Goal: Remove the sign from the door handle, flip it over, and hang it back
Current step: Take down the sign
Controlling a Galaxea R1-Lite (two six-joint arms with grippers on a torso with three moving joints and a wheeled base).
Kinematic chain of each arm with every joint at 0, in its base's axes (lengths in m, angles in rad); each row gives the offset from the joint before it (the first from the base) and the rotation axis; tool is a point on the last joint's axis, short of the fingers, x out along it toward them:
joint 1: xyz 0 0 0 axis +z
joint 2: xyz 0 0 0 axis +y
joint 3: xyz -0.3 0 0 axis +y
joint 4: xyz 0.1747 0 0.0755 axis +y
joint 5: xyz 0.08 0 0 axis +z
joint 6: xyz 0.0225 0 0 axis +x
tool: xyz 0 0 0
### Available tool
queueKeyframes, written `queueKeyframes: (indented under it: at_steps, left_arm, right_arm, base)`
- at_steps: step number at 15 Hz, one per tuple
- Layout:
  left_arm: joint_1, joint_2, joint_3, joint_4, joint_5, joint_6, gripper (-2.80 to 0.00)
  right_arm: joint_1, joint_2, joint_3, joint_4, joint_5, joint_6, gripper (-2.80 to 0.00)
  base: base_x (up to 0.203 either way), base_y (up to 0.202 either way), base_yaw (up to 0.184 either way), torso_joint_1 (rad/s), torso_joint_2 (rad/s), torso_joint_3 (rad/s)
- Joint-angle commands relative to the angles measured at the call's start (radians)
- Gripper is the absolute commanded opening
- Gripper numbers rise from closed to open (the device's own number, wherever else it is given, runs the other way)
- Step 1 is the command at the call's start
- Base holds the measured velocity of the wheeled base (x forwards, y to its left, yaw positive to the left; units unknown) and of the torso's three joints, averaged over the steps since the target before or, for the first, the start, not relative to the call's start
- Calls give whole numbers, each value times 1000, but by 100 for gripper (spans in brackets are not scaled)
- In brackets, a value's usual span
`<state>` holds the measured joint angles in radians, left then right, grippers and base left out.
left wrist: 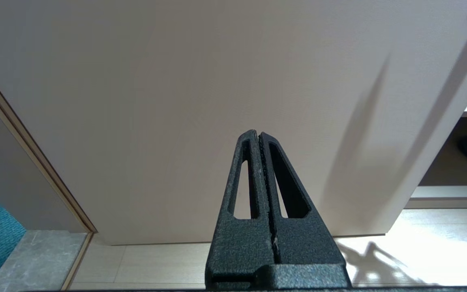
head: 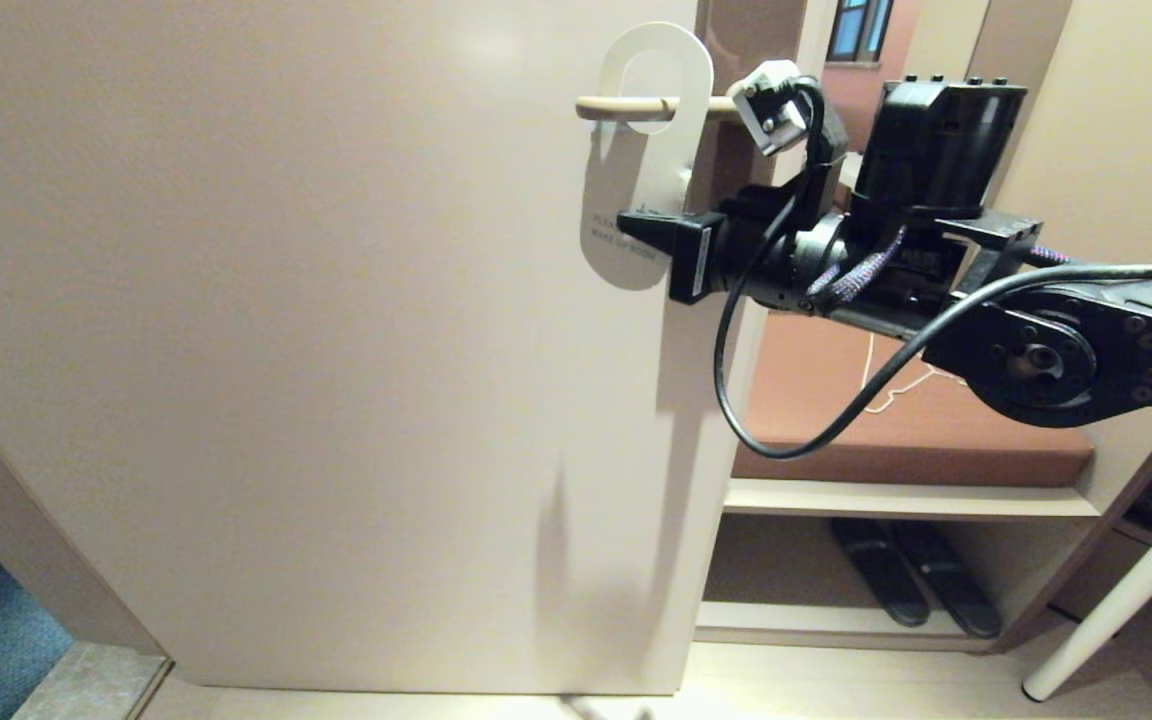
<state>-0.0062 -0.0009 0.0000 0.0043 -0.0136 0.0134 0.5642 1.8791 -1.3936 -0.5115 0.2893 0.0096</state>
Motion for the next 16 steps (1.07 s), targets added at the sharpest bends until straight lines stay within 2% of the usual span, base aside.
queueKeyframes:
  at_steps: [1,10,16]
  left_arm:
    - [0,1,0,0,1,0,-280]
    - [0,1,0,0,0,0,-280]
    - [0,1,0,0,0,0,-280]
  right_arm:
    - [6,8,2,-13,-3,0,-280]
    - [71,45,5,-108,-13,0,-280]
    - [63,50,-15,-111,-13,0,-280]
  base:
    - [0,0,0,0,0,0]
    - [0,0,0,0,0,0]
    - [0,0,0,0,0,0]
